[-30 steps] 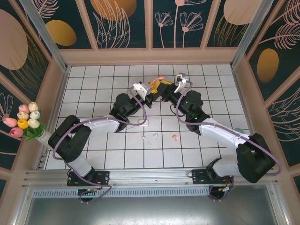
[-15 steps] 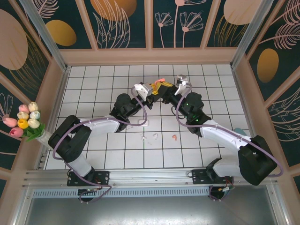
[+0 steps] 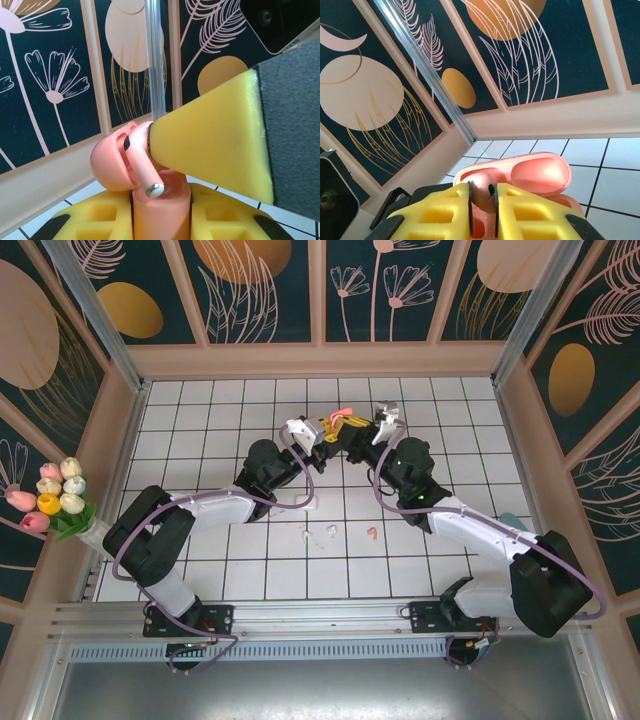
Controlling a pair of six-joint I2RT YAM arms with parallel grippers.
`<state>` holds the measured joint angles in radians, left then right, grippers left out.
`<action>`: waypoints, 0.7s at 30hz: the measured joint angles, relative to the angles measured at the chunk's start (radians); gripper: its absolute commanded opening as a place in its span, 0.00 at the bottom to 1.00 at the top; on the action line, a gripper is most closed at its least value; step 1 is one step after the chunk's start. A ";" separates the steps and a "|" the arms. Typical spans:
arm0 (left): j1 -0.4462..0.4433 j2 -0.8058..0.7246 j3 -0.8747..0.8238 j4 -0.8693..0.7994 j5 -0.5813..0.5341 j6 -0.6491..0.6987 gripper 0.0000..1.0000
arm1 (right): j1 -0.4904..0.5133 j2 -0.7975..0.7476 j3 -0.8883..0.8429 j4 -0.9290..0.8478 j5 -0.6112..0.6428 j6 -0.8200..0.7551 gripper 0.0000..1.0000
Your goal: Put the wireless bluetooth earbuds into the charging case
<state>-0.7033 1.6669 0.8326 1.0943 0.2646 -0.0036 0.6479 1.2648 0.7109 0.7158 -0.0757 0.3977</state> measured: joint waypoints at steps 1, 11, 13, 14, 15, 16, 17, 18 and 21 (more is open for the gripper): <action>0.000 0.000 0.000 0.000 0.000 0.000 0.00 | 0.000 0.000 0.000 -0.002 0.000 0.000 0.19; 0.000 0.000 0.000 0.000 0.000 0.000 0.00 | -0.002 -0.008 0.008 -0.039 0.004 -0.011 0.12; 0.000 0.000 0.000 0.001 0.000 0.000 0.00 | -0.003 -0.013 0.014 -0.057 0.003 -0.019 0.12; 0.000 0.000 0.000 0.001 0.000 0.000 0.00 | -0.003 -0.015 0.016 -0.065 0.003 -0.021 0.12; 0.000 0.000 0.000 0.001 0.000 0.000 0.00 | -0.005 -0.017 0.020 -0.075 0.003 -0.025 0.12; 0.000 0.000 0.000 0.001 0.000 0.000 0.00 | -0.005 -0.018 0.022 -0.085 0.003 -0.027 0.10; 0.000 0.000 0.000 0.001 0.000 0.000 0.00 | -0.005 -0.020 0.024 -0.092 0.003 -0.027 0.10; 0.000 0.000 0.000 0.001 0.000 0.000 0.00 | -0.005 -0.022 0.024 -0.098 0.002 -0.028 0.10; 0.000 0.000 -0.001 0.002 0.000 0.000 0.00 | -0.005 -0.029 0.027 -0.120 0.000 -0.032 0.09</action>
<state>-0.7033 1.6669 0.8314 1.0962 0.2646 -0.0036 0.6430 1.2354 0.7380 0.5961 -0.0761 0.3653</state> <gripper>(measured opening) 0.248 0.096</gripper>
